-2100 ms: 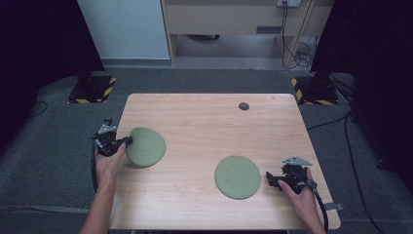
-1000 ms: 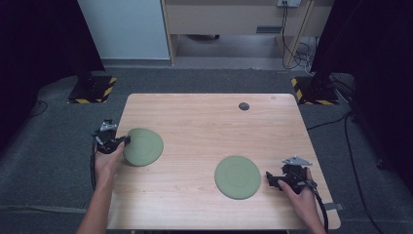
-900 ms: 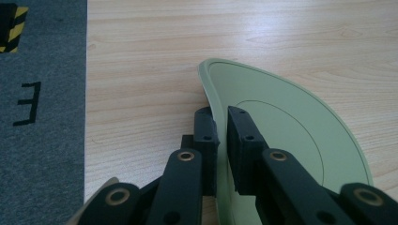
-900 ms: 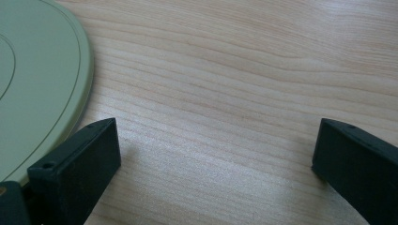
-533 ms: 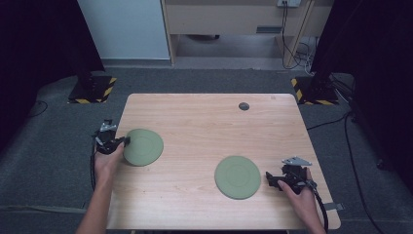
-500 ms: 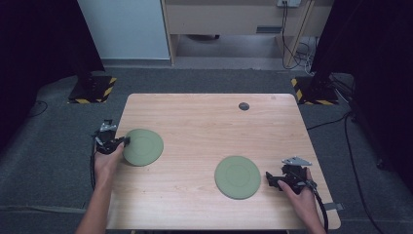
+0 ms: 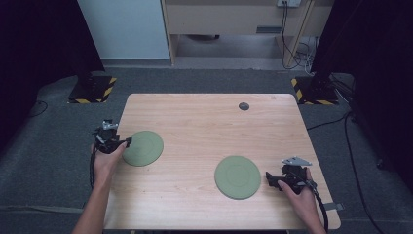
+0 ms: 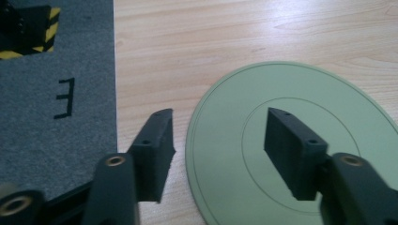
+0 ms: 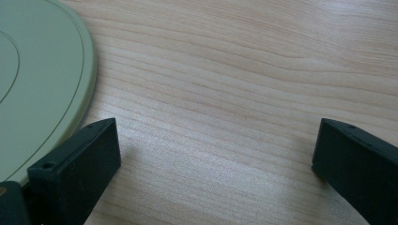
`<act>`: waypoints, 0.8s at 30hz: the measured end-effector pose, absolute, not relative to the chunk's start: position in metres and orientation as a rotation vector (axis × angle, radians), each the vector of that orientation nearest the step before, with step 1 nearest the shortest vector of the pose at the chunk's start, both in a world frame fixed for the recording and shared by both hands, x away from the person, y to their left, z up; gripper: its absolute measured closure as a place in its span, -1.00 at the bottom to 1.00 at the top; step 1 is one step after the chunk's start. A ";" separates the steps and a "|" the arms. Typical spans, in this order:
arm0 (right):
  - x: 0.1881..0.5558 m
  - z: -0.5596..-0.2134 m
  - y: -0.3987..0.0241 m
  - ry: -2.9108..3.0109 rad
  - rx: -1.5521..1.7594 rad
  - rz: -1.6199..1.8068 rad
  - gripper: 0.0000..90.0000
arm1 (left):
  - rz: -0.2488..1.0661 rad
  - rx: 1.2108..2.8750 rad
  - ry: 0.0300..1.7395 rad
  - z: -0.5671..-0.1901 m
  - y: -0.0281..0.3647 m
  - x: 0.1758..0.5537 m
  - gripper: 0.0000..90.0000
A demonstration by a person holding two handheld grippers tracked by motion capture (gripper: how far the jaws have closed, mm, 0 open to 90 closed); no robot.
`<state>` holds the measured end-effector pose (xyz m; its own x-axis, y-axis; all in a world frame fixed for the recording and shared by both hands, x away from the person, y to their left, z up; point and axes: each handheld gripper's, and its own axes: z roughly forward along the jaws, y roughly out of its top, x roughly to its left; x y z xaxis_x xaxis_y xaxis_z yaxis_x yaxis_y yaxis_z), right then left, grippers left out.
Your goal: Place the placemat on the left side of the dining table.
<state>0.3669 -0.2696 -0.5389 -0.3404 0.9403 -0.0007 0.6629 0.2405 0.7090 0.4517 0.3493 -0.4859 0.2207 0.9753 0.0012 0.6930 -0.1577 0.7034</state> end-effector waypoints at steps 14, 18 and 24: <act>0.366 -0.539 -0.269 2.096 1.460 0.870 -0.96 | 0.567 1.884 1.458 -0.469 0.321 0.457 -0.87; 0.366 -0.539 -0.269 2.096 1.460 0.870 -0.96 | 0.550 1.895 1.439 -0.468 0.316 0.455 -0.88; 0.366 -0.539 -0.269 2.096 1.459 0.870 -0.96 | 0.545 1.898 1.416 -0.467 0.309 0.454 -0.89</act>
<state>0.3665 -0.2695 -0.5389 -0.3466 0.9380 -0.0016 0.6614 0.2456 0.7087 0.4540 0.3090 -0.4672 0.3149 0.9463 -0.0730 0.6536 -0.1604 0.7396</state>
